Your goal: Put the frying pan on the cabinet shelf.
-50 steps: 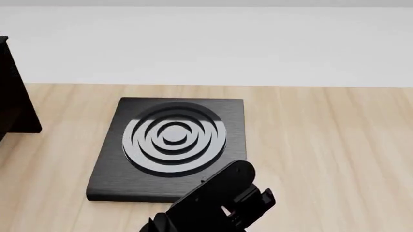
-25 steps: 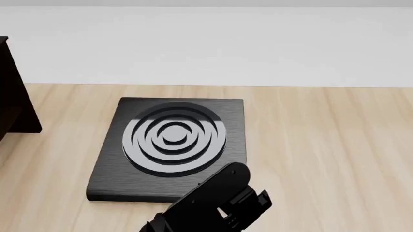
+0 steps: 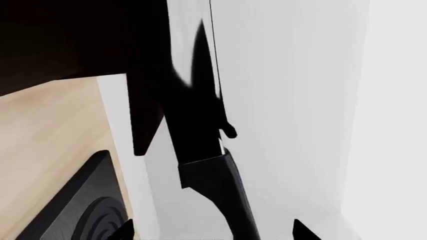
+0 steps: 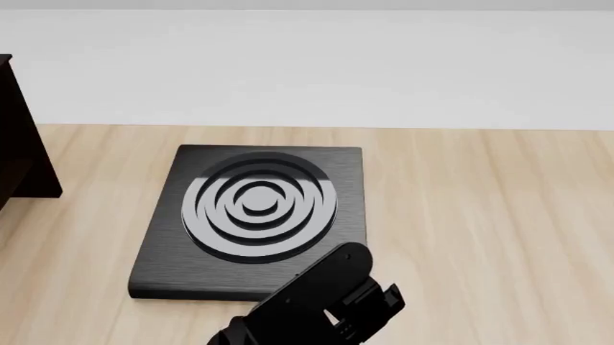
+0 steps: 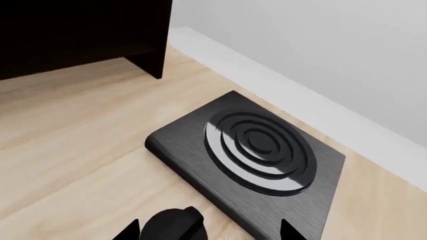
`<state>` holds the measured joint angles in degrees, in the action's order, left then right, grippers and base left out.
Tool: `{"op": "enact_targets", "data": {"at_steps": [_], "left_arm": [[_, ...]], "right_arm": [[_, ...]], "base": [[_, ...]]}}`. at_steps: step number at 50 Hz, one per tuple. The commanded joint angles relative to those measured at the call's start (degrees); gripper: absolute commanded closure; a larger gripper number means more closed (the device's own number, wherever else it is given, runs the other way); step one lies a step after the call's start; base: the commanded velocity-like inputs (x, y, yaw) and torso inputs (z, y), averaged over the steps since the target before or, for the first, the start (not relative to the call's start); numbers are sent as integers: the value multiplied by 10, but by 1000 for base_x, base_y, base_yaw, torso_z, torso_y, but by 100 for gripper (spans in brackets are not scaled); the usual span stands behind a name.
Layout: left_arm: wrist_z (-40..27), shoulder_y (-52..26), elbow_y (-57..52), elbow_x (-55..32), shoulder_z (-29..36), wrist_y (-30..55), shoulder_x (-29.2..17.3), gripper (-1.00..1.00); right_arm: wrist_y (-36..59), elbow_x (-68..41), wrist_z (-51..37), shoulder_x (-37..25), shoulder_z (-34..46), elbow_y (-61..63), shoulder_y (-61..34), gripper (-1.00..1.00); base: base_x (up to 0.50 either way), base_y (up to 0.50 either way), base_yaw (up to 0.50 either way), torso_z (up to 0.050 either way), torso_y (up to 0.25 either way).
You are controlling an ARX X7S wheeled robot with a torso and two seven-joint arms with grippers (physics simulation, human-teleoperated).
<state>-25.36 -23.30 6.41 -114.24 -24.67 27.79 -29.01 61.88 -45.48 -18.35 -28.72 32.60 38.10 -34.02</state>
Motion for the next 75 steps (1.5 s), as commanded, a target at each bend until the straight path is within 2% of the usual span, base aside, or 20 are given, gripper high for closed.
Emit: {"op": "enact_targets", "data": {"at_steps": [1,7,21,22,37,39,44,56,66,75], "left_arm": [[-2,18,-30,-3,-4,2,6,-100],[0,45,-80,28,6,19,-9,-100],[-22,83,-167,-5,-12,28,-3,-100],[-25,87,-180,17,-14,24,-6,-100],[-66,135,-315,-9,-39,34,-9,-100],[-70,144,-334,-8,-45,35,-10,-100],[-67,164,-352,13,-46,51,-20,-100],[-64,203,-390,19,-66,53,-11,-100],[-34,221,-430,122,-50,86,-15,-100],[-41,224,-466,151,-34,99,-16,-100]], "right_arm": [[1,-4,-3,-2,-1,3,-1,-100],[-2,-4,-3,-4,0,2,0,-100],[-2,-8,-5,-5,0,1,-2,-100],[-3,-7,-5,-5,1,1,-1,-100],[-10,-10,-7,-9,-5,-2,2,-100],[-11,-19,-21,-3,-27,-12,8,-100],[-14,-19,-19,-9,-26,-6,8,-100],[-10,-33,-34,-11,-46,-6,12,-100],[-21,-40,-46,-14,-70,-8,18,-100],[-15,-62,-73,-11,-107,-10,14,-100]], "base": [[0,0,0,0,0],[0,0,0,0,0],[0,0,0,0,0],[0,0,0,0,0],[0,0,0,0,0],[0,0,0,0,0],[0,0,0,0,0],[0,0,0,0,0],[0,0,0,0,0],[0,0,0,0,0]]}}
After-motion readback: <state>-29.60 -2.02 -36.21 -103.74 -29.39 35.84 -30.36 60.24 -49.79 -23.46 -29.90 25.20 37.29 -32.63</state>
